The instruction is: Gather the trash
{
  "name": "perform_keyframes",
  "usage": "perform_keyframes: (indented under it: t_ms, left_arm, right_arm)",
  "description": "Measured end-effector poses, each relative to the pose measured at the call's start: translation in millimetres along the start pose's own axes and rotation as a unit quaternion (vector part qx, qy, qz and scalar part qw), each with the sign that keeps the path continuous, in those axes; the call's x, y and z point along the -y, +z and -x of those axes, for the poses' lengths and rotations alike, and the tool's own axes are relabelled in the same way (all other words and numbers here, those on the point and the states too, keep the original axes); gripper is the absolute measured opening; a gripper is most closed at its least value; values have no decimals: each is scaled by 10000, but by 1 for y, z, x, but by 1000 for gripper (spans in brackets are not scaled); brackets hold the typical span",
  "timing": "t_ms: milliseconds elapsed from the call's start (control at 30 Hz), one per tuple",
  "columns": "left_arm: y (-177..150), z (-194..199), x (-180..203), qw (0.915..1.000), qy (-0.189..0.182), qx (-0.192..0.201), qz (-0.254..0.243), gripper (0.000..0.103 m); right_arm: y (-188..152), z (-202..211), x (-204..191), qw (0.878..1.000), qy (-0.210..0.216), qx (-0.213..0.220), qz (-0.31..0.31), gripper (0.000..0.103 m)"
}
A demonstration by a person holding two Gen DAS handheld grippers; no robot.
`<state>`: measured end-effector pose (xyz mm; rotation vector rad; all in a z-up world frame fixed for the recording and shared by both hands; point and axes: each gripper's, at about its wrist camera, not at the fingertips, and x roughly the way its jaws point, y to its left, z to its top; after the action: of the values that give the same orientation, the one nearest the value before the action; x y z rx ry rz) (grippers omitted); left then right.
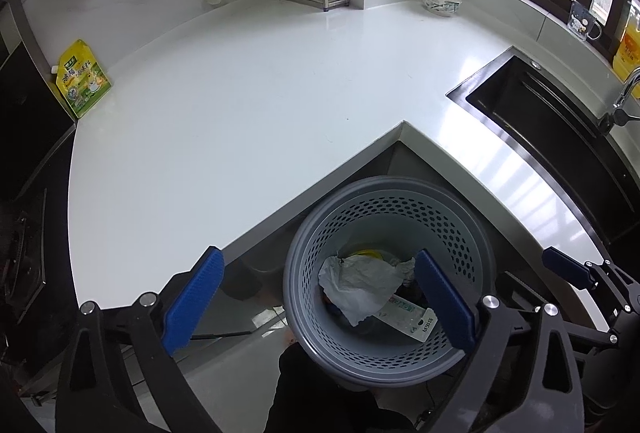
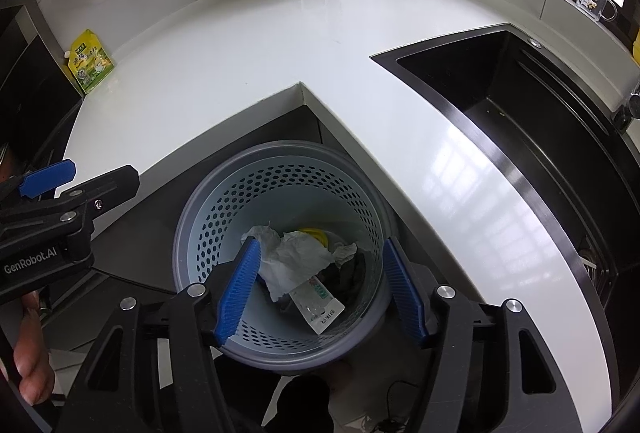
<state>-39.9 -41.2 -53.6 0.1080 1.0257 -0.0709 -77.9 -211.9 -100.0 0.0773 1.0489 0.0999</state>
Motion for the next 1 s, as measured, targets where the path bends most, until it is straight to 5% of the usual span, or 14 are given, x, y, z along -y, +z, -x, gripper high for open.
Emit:
perform_keyframes:
  t_ms: [1000]
  left_arm:
    - [2,-3,1,9997,217,-85,-28,96]
  right_arm:
    - [0,-2,-3,10000,20,-23,-10,61]
